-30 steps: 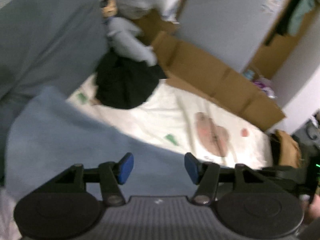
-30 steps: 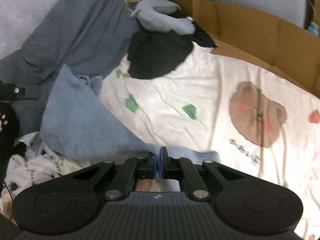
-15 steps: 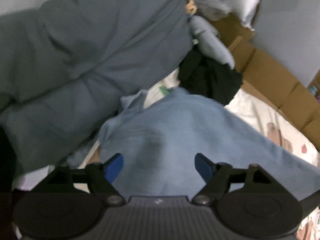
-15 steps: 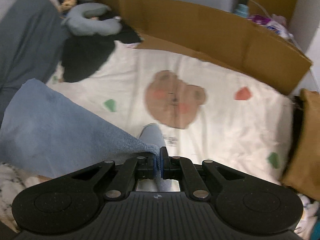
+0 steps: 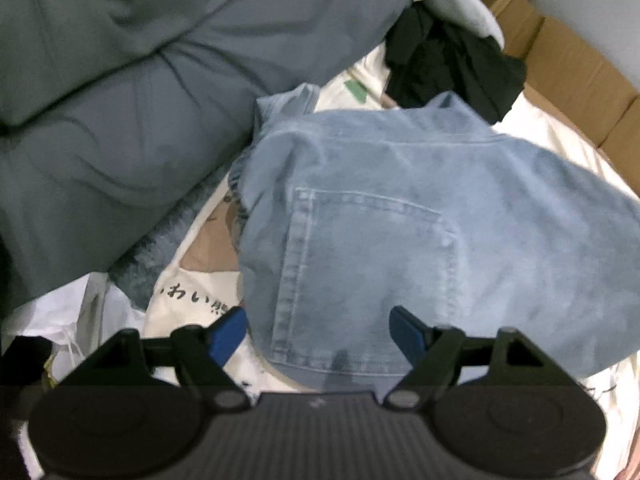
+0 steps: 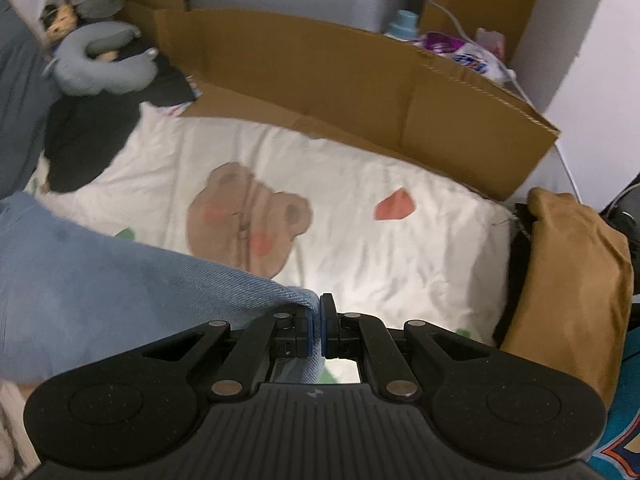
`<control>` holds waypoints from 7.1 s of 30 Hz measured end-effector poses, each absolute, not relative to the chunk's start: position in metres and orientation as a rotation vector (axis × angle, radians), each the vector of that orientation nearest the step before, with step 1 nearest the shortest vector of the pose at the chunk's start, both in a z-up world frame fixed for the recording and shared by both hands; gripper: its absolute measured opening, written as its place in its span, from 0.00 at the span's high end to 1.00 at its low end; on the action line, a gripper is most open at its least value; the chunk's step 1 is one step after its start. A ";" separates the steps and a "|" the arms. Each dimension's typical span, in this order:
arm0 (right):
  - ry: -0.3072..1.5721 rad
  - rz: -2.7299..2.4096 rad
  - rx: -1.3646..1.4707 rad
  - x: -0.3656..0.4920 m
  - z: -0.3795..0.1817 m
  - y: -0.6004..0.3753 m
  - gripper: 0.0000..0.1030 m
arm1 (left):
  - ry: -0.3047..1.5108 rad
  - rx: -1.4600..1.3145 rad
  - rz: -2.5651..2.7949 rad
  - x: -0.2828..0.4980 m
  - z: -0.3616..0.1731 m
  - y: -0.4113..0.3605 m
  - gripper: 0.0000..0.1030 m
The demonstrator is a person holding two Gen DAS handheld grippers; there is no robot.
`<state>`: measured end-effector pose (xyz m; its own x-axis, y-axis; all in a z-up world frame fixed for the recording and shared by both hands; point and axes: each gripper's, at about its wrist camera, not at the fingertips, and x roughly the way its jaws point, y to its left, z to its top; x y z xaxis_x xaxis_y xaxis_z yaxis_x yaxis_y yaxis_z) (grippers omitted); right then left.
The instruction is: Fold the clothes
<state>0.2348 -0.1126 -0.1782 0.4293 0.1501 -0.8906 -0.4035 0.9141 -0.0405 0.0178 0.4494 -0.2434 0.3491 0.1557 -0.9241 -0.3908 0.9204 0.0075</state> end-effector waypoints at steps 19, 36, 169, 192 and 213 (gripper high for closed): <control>1.140 0.413 -0.349 0.212 -0.203 -0.099 0.49 | 1.186 -0.283 0.361 0.054 -0.307 0.492 0.12; 1.172 0.325 -0.396 0.219 -0.169 -0.127 0.49 | 1.126 -0.375 0.201 0.053 -0.275 0.478 0.86; 0.890 0.848 -0.313 0.255 -0.249 0.149 0.58 | 1.076 -0.274 0.248 0.100 -0.302 0.550 0.26; 1.048 1.108 -0.280 0.139 -0.308 0.216 0.55 | 1.048 -0.082 0.193 0.123 -0.378 0.536 0.34; 1.113 1.165 -0.228 0.066 -0.376 0.320 0.47 | 0.988 -0.179 0.091 0.107 -0.347 0.535 0.88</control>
